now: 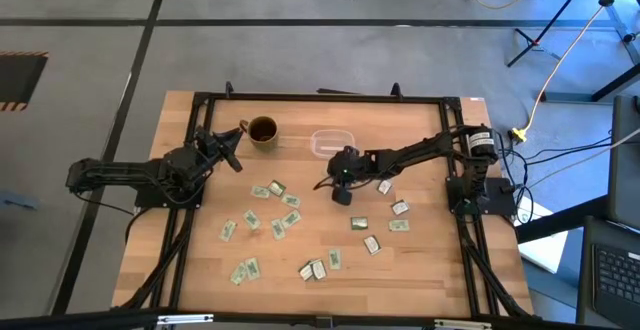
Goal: Pick and place Stevia / Truvia into bins
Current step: Put the stevia packet into the transparent container
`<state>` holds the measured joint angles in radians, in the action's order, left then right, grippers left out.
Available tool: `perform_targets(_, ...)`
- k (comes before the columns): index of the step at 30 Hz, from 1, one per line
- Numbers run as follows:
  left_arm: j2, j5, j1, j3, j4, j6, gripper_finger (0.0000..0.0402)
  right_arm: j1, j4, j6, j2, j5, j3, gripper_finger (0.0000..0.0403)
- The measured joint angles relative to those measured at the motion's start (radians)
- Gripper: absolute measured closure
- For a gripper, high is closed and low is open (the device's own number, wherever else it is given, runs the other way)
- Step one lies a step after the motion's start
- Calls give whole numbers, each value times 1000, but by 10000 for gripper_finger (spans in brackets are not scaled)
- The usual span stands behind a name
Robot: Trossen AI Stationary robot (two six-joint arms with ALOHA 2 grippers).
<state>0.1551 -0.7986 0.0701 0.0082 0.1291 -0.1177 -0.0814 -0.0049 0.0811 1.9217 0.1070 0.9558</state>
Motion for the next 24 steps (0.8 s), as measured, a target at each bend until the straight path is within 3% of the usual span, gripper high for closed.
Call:
perform_targets(15, 0, 0, 0, 0, 0, 0, 343, 0, -7, -5, 1, -4, -1, 353)
perform_targets(24, 0, 0, 0, 0, 0, 0, 343, 0, -9, -9, 1, -4, -1, 374)
